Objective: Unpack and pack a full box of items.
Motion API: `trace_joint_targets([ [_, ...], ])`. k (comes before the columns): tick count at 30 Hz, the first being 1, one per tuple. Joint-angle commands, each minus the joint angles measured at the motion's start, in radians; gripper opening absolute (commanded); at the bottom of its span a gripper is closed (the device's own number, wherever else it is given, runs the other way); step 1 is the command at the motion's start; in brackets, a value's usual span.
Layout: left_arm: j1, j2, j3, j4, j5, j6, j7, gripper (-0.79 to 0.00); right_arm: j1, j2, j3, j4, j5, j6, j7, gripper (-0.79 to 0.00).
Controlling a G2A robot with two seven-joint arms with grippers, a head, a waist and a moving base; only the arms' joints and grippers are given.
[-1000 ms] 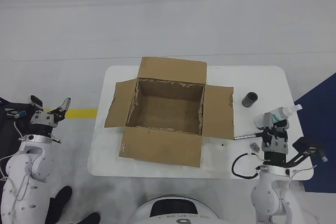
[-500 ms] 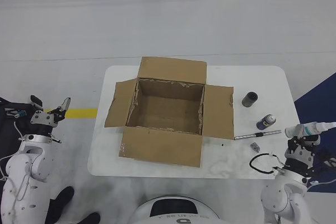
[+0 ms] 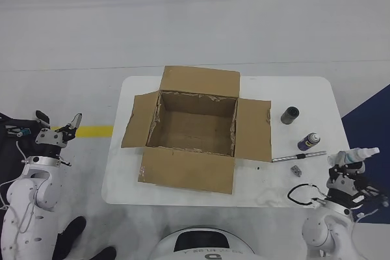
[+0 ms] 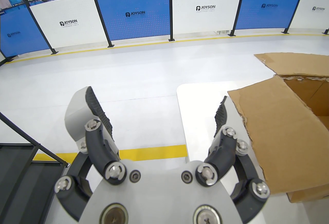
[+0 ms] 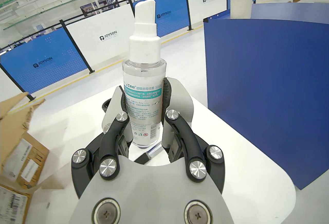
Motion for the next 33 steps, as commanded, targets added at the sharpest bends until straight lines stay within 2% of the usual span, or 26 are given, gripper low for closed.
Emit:
trace_joint_targets([
  [1,0.000,0.000,0.000,0.000,0.000,0.000,0.000,0.000,0.019,0.000,-0.008,0.061,-0.046,0.020,-0.024,-0.785],
  [11,0.000,0.000,0.000,0.000,0.000,0.000,0.000,0.000,0.118,0.001,-0.027,0.270,-0.199,0.139,-0.019,-0.785],
  [18,0.000,0.000,0.000,0.000,0.000,0.000,0.000,0.000,0.128,0.004,-0.010,0.293,-0.202,0.119,0.010,-0.773],
  [19,0.000,0.000,0.000,0.000,0.000,0.000,0.000,0.000,0.127,0.004,-0.009,0.291,-0.203,0.116,0.013,-0.708],
  [22,0.000,0.000,0.000,0.000,0.000,0.000,0.000,0.000,0.120,0.005,-0.010,0.281,-0.203,0.087,0.019,-0.643],
  [27,0.000,0.000,0.000,0.000,0.000,0.000,0.000,0.000,0.126,0.005,-0.022,0.283,-0.223,0.074,0.035,-0.668],
  [33,0.000,0.000,0.000,0.000,0.000,0.000,0.000,0.000,0.151,0.005,-0.033,0.314,-0.239,0.084,0.046,-0.653],
])
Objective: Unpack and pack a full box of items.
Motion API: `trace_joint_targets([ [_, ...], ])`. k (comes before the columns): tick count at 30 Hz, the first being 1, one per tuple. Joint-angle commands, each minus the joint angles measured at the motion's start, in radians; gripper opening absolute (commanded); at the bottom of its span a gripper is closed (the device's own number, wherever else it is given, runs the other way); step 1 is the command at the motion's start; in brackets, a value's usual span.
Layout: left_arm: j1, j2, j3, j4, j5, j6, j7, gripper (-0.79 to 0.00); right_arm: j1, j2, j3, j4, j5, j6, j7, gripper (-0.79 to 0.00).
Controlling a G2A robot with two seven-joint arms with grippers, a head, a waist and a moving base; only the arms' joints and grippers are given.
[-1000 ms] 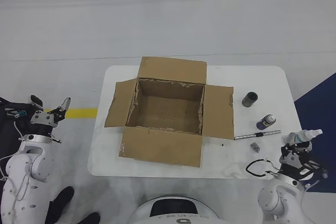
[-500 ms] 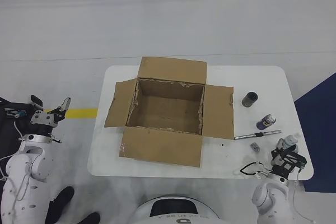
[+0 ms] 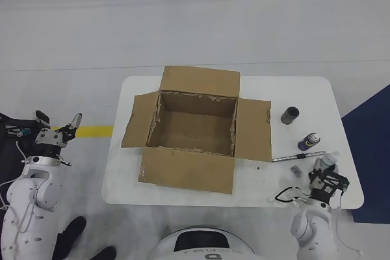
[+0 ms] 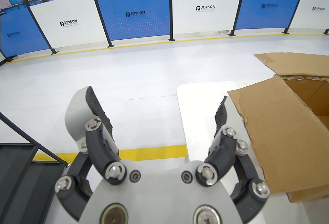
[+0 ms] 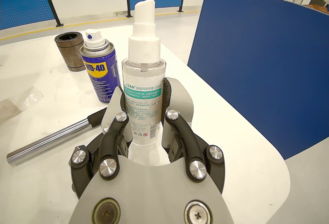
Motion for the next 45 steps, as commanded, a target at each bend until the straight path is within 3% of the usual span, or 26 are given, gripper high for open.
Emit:
trace_joint_targets([
  [1,0.000,0.000,0.000,0.000,0.000,0.000,0.000,0.000,0.004,0.000,0.000,0.006,-0.005,0.001,0.002,-0.653],
  [5,0.000,0.000,0.000,0.000,0.000,0.000,0.000,0.000,0.007,0.001,0.006,0.007,0.008,-0.019,0.004,-0.579],
  [13,0.000,0.000,0.000,0.000,0.000,0.000,0.000,0.000,0.015,0.001,-0.003,0.018,0.007,-0.026,0.017,-0.539],
  [20,0.000,0.000,0.000,0.000,0.000,0.000,0.000,0.000,0.015,0.002,-0.005,0.019,0.001,-0.026,0.027,-0.425],
  [32,0.000,0.000,0.000,0.000,0.000,0.000,0.000,0.000,-0.006,0.000,-0.002,-0.003,0.017,-0.026,0.011,-0.394],
  [35,0.000,0.000,0.000,0.000,0.000,0.000,0.000,0.000,-0.010,0.000,0.012,-0.019,0.047,-0.032,0.015,-0.342],
  [38,0.000,0.000,0.000,0.000,0.000,0.000,0.000,0.000,0.005,0.000,0.041,-0.031,0.109,-0.023,0.058,-0.311],
  [40,0.000,0.000,0.000,0.000,0.000,0.000,0.000,0.000,0.016,0.001,0.063,-0.045,0.158,-0.020,0.111,-0.379],
  [45,0.000,0.000,0.000,0.000,0.000,0.000,0.000,0.000,0.025,0.006,0.108,-0.075,0.248,-0.058,0.263,-0.280],
])
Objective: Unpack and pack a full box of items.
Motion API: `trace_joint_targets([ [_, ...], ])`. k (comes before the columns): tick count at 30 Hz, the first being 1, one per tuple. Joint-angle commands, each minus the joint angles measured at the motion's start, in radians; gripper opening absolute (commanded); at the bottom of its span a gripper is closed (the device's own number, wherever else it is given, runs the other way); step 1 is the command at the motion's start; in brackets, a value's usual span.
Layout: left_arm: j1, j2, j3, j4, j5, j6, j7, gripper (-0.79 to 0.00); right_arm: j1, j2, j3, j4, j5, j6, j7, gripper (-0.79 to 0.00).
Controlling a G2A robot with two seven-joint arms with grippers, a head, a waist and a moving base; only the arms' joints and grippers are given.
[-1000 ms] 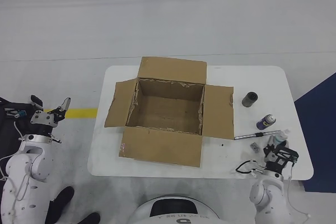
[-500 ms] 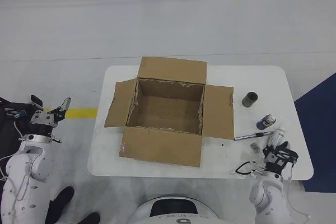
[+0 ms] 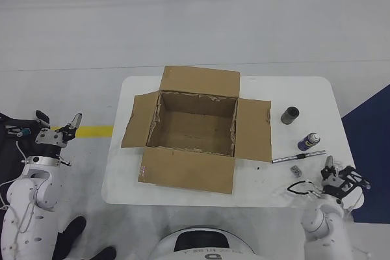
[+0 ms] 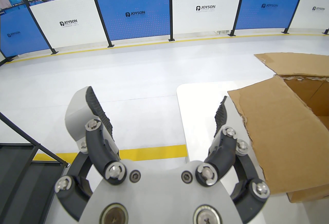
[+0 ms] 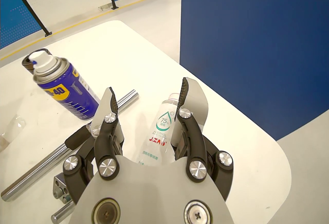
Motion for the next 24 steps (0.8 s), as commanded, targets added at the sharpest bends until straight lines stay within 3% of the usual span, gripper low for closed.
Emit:
trace_joint_targets([
  [1,0.000,0.000,0.000,0.000,0.000,0.000,0.000,0.000,0.003,0.003,0.015,-0.007,0.021,-0.019,0.058,-0.292],
  [7,0.000,0.000,0.000,0.000,0.000,0.000,0.000,0.000,0.013,0.009,0.036,-0.014,0.037,-0.043,0.137,-0.296],
  [17,0.000,0.000,0.000,0.000,0.000,0.000,0.000,0.000,-0.035,0.012,0.065,-0.058,0.116,-0.159,0.150,-0.243],
  [21,0.000,0.000,0.000,0.000,0.000,0.000,0.000,0.000,-0.070,0.011,0.079,-0.095,0.156,-0.203,0.147,-0.172],
  [22,0.000,0.000,0.000,0.000,0.000,0.000,0.000,0.000,-0.076,0.010,0.081,-0.101,0.166,-0.208,0.147,-0.123],
  [23,0.000,0.000,0.000,0.000,0.000,0.000,0.000,0.000,-0.080,0.010,0.086,-0.108,0.178,-0.208,0.145,0.000],
  [24,0.000,0.000,0.000,0.000,0.000,0.000,0.000,0.000,-0.084,0.009,0.090,-0.112,0.186,-0.200,0.142,0.000],
])
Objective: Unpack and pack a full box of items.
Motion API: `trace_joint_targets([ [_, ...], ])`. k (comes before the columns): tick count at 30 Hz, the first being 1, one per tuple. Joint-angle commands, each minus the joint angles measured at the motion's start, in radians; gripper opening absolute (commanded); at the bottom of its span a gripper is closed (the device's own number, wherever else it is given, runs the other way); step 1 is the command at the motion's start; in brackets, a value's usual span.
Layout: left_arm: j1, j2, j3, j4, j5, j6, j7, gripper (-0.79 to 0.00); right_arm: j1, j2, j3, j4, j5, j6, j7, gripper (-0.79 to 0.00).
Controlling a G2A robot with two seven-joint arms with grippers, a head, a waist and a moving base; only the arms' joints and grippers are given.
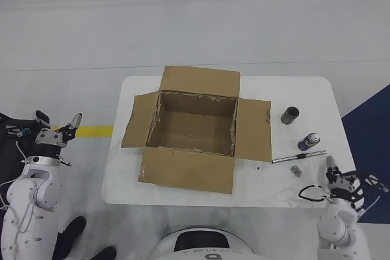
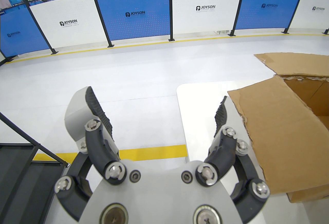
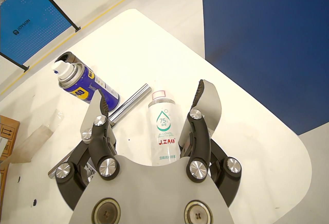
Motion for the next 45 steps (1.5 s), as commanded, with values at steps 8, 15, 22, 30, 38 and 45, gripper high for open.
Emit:
trace_joint_targets([
  [8,0.000,0.000,0.000,0.000,0.000,0.000,0.000,0.000,-0.007,-0.005,0.012,-0.023,0.006,0.078,-0.032,0.000],
  [15,0.000,0.000,0.000,0.000,0.000,0.000,0.000,0.000,-0.007,-0.005,0.012,-0.023,0.006,0.078,-0.032,0.000],
  [22,0.000,0.000,0.000,0.000,0.000,0.000,0.000,0.000,-0.087,-0.006,0.037,-0.101,0.086,-0.039,0.003,0.000],
  [30,0.000,0.000,0.000,0.000,0.000,0.000,0.000,0.000,-0.110,-0.005,0.049,-0.125,0.108,-0.067,0.026,0.000],
  [38,0.000,0.000,0.000,0.000,0.000,0.000,0.000,0.000,-0.114,0.008,0.052,-0.144,0.036,-0.064,0.244,0.000],
  [45,0.000,0.000,0.000,0.000,0.000,0.000,0.000,0.000,-0.076,0.018,0.041,-0.191,-0.093,0.073,0.437,0.000],
])
